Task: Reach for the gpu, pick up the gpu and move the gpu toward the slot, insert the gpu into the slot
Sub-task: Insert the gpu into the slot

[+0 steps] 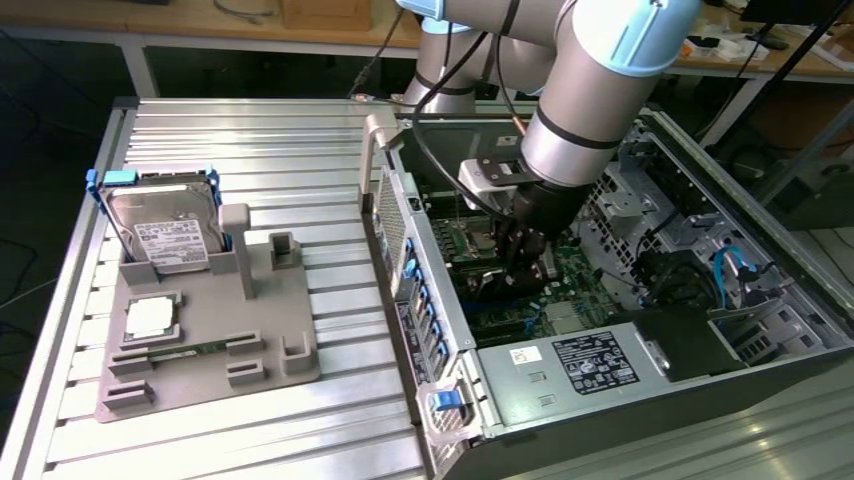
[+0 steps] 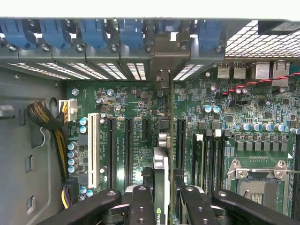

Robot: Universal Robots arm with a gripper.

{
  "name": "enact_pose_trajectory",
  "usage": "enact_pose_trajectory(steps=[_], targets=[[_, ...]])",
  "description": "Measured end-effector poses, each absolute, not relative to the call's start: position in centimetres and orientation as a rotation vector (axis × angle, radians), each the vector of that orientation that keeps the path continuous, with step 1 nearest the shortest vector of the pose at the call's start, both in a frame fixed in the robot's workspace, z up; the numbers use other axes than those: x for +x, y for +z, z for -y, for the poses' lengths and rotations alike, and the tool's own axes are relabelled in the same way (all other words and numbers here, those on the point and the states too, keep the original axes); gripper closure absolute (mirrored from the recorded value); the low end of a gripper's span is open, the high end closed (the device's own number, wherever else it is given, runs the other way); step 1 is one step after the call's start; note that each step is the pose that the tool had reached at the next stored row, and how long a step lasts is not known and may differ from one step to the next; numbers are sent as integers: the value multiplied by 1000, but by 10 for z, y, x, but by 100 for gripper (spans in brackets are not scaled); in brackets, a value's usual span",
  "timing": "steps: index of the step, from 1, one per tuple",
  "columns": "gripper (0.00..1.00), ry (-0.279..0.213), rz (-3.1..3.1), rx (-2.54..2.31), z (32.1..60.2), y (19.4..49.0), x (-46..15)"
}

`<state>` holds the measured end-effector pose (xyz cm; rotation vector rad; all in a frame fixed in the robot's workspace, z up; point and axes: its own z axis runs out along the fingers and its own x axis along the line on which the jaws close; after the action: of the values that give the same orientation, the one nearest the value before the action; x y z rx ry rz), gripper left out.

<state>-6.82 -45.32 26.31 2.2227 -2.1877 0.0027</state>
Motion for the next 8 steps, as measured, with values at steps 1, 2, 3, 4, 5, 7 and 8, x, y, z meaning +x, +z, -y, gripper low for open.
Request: enact_pose_trajectory(steps=[1,2,3,4,5,7,8], targets=[[73,3,2188,2223,453,263,-68],[73,3,2188,2223,453,263,-68],[73,3,2188,2223,453,263,-68],[73,3,2188,2222,453,263,-68],[73,3,2192,2219,453,263,-68],[73,2,2200,2211,453,263,-68],[73,2,2204,2207,453,263,-68]])
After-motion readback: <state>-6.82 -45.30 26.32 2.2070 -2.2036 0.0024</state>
